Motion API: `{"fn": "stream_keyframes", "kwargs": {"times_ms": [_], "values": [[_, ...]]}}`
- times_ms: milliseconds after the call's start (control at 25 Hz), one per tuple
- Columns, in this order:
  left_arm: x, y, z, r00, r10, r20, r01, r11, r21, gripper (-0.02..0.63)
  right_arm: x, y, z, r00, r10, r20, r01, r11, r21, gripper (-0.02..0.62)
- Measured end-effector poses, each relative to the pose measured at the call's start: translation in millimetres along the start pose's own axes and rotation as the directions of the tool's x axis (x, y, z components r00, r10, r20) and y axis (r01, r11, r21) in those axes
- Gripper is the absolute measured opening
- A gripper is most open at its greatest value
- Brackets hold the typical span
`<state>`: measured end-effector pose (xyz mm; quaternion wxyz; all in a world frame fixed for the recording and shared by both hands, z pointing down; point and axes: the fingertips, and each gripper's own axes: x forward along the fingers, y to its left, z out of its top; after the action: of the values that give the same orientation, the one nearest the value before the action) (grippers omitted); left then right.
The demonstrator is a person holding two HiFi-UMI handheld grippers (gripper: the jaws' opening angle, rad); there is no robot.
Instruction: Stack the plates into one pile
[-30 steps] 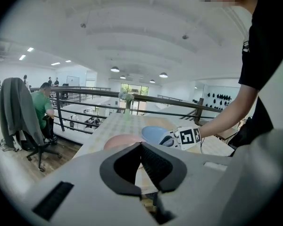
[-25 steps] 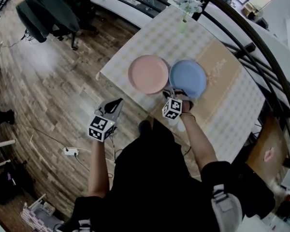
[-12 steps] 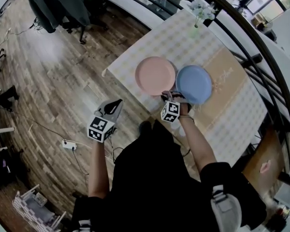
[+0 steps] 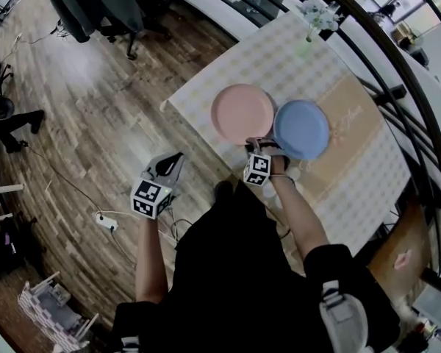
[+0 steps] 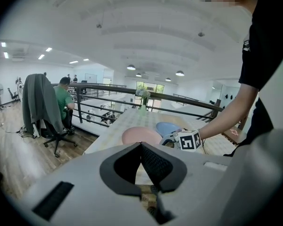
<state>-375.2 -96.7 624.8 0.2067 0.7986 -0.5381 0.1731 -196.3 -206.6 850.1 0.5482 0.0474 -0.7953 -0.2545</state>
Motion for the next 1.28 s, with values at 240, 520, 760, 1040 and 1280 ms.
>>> {"fn": "stream_keyframes", "kwargs": {"times_ms": [240, 520, 760, 1040, 1280], "values": [[-2.1, 2.8, -0.6, 1.0, 0.005, 0.002, -0.005, 1.0, -0.005, 0.0, 1.4, 3.3, 2.0, 1.0, 0.025, -0.01, -0.025, 0.999, -0.045, 0.034], [1.3, 2.6, 6.7, 1.0, -0.002, 0.014, 0.002, 1.0, 0.005, 0.0, -1.9, -1.3, 19.3, 1.0, 0.026, 0.0, -0.026, 0.995, -0.098, 0.015], [-4.4, 4.6, 8.4, 1.0, -0.005, 0.031, 0.005, 1.0, -0.004, 0.0, -7.4, -5.8, 24.8, 1.0, 0.01, -0.001, -0.01, 0.994, -0.113, 0.018], [-0.9, -2.0, 13.5, 0.999, -0.02, 0.039, 0.019, 1.0, 0.008, 0.0, -20.2, -10.7, 23.2, 1.0, -0.011, -0.004, 0.01, 0.988, -0.156, 0.02], [-0.2, -2.4, 17.8, 0.997, -0.045, 0.057, 0.045, 0.999, 0.005, 0.0, -35.5, -25.8, 33.5, 0.998, -0.053, 0.013, 0.054, 0.992, -0.11, 0.021]]}}
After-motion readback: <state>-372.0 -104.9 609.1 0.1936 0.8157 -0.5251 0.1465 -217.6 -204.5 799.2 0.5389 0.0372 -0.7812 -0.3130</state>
